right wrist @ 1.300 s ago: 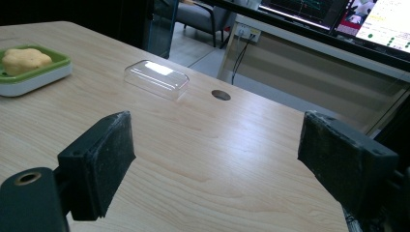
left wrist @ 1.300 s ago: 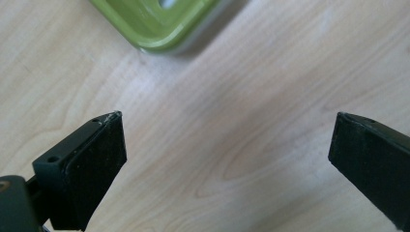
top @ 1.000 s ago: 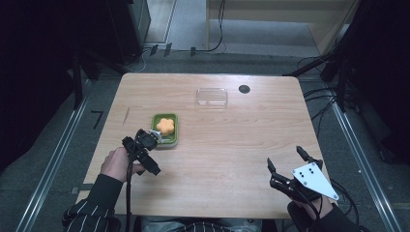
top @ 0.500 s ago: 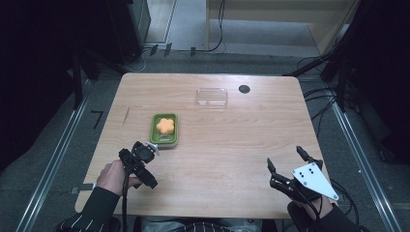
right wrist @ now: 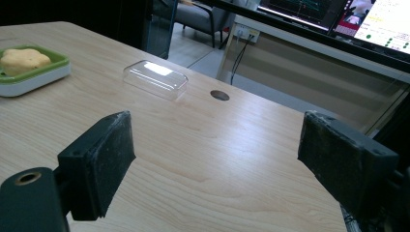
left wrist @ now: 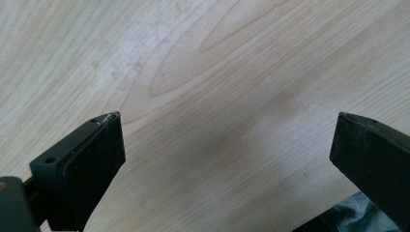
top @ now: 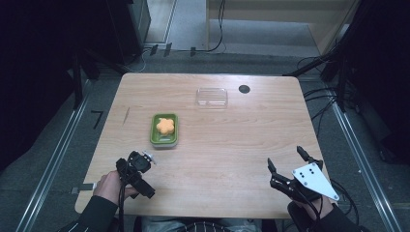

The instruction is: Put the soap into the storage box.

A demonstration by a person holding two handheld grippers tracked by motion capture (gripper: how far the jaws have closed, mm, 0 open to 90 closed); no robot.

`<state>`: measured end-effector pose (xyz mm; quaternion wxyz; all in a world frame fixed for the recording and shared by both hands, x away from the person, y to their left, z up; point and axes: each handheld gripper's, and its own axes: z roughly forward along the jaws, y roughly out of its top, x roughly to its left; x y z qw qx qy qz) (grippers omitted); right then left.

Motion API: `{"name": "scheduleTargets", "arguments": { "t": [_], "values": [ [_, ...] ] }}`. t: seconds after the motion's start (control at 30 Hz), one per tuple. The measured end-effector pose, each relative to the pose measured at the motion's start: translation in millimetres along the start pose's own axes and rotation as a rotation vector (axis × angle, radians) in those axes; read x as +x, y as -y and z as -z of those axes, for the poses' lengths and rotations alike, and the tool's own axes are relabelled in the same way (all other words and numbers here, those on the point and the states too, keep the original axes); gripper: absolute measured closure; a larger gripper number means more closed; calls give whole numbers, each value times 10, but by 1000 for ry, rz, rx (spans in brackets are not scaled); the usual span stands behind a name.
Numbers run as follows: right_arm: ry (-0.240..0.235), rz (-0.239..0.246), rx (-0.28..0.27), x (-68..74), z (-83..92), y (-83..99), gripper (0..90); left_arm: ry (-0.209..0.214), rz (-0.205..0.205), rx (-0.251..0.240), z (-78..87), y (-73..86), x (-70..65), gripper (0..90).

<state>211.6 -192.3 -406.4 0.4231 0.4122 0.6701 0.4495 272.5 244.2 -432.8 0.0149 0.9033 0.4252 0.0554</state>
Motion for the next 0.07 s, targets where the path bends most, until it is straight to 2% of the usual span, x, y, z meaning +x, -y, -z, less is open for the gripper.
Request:
{"name": "scheduleTargets", "arguments": {
  "t": [0.07],
  "values": [
    [1, 2, -2, -8, 1, 4, 135, 8, 3, -8, -10, -1, 3, 0]
  ]
}}
